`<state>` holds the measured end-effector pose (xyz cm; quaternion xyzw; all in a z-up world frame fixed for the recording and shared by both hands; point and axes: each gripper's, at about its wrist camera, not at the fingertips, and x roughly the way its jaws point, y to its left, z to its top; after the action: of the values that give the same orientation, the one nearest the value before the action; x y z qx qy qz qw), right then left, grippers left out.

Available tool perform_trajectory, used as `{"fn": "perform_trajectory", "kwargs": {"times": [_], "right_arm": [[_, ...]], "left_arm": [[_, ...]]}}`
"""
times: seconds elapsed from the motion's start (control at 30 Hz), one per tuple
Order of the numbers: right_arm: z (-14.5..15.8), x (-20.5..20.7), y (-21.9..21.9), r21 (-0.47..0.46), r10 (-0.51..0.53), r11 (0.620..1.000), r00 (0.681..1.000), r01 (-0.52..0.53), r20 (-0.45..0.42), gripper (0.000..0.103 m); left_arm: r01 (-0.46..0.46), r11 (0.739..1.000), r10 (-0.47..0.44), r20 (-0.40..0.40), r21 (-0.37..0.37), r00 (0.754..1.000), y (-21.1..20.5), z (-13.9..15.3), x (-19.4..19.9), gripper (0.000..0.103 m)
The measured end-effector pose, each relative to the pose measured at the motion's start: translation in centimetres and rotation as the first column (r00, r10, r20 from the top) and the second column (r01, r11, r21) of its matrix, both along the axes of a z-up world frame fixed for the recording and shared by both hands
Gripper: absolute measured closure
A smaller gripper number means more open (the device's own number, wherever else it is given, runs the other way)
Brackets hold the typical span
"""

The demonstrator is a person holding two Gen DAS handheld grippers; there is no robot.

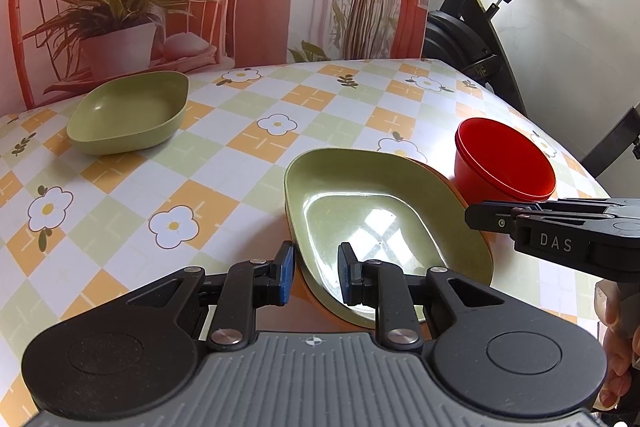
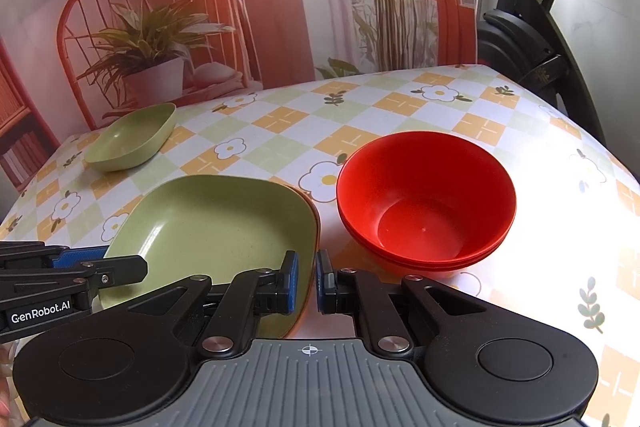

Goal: Organize plates and bowls

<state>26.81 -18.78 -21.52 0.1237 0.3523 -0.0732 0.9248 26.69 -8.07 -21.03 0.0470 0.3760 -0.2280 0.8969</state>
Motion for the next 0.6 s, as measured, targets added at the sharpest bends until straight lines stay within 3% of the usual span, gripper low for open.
{"fn": "perform_trajectory", "kwargs": {"times": [0.33,0.6], "right_arm": [[0.0,0.0,0.2,-0.009,0.004,1.000,1.000,-0.004,-0.012,0.090],[-0.6,0.3,0.2,-0.007,0.004,1.000,0.999,-0.004,-0.040,0.088]], "left_arm": [[-0.054,0.998,0.055,0.022,-0.045,0.998,1.2,0.6,-0.2,0.079],[-0.075,0.995,0.075,-0.008,-0.063,0.997,1.5,-0.1,0.1,0.079]]}}
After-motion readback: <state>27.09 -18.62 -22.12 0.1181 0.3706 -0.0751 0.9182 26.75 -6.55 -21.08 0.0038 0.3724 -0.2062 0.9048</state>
